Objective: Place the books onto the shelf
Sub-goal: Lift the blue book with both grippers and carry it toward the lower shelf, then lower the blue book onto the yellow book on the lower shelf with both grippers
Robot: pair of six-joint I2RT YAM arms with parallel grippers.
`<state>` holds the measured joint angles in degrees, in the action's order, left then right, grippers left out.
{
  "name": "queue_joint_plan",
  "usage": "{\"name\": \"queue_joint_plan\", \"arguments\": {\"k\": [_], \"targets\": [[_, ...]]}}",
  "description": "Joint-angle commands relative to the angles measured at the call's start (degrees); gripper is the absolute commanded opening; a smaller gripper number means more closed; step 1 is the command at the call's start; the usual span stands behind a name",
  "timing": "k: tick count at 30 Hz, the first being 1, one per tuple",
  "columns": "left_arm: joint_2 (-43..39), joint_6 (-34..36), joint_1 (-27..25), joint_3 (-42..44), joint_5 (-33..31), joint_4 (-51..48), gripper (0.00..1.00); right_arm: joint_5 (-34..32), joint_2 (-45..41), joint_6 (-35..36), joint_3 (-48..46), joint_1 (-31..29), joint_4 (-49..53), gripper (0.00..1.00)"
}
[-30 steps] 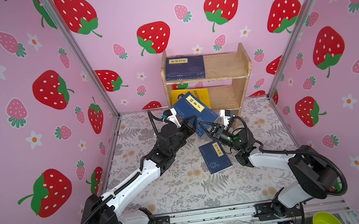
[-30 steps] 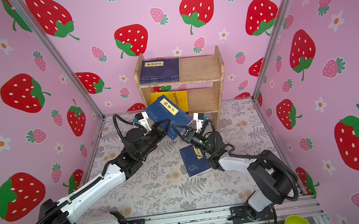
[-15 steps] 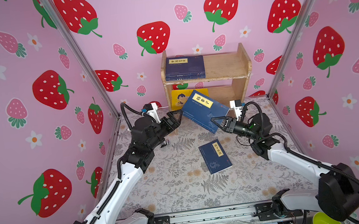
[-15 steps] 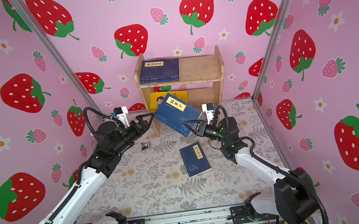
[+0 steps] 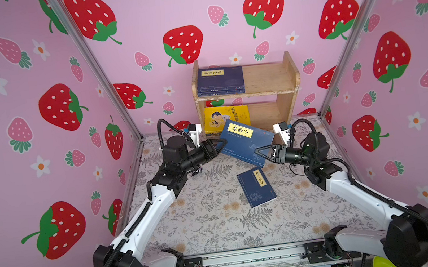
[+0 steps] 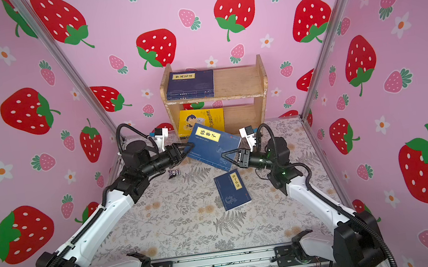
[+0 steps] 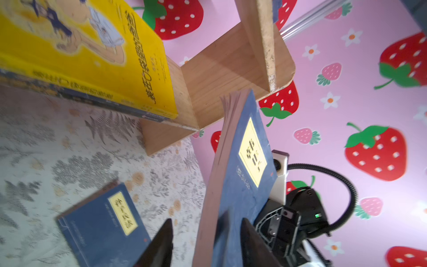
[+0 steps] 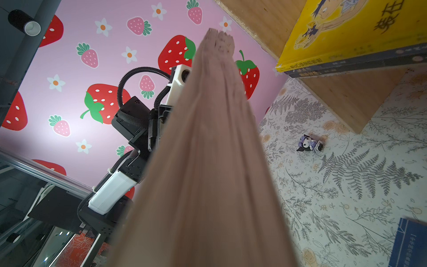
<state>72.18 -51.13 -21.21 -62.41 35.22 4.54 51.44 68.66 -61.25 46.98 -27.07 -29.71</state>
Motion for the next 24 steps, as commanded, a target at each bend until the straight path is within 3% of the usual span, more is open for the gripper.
{"name": "queue_joint_plan", "arguments": {"k": [1, 5, 7, 8, 10, 12, 20, 24], "targets": [[-0.3, -1.34, 0.0, -2.09, 2.88, 3.96, 0.26, 1.46, -0.33, 0.52, 2.03, 0.44, -3.24, 0.06], [-0.46, -1.14, -0.06, -2.32, 1.97, 4.13, 0.07, 1.45, 1.25, 0.35, 2.84, 0.53, -3.16, 0.06], [-0.54, -1.49, -0.05, -2.43, 0.42, 4.31, 0.0, 0.21, 1.9, -0.05, 2.97, 0.83, -3.24, 0.14], [-0.55, -1.88, -0.04, -2.32, -0.52, 4.78, 0.0, -0.73, 2.45, -0.14, 3.11, 1.04, -3.16, 0.27], [-0.55, -3.05, 0.0, -2.06, -3.33, 6.79, 0.0, -2.69, 3.04, -0.1, 3.44, 1.53, -3.73, 0.35], [-0.33, -3.94, 0.05, -2.12, -6.26, 8.99, 0.0, -5.15, 3.64, -0.56, 3.56, 1.67, -5.36, 0.5], [4.56, -5.93, 0.49, -5.93, -17.71, 16.38, 0.0, -12.56, 7.36, -3.84, 4.09, 1.62, -10.97, 0.57], [8.88, -6.78, 0.56, -7.71, -21.13, 18.48, 0.0, -20.94, 7.84, 2.28, 5.56, 1.54, -4.54, 0.62]]}}
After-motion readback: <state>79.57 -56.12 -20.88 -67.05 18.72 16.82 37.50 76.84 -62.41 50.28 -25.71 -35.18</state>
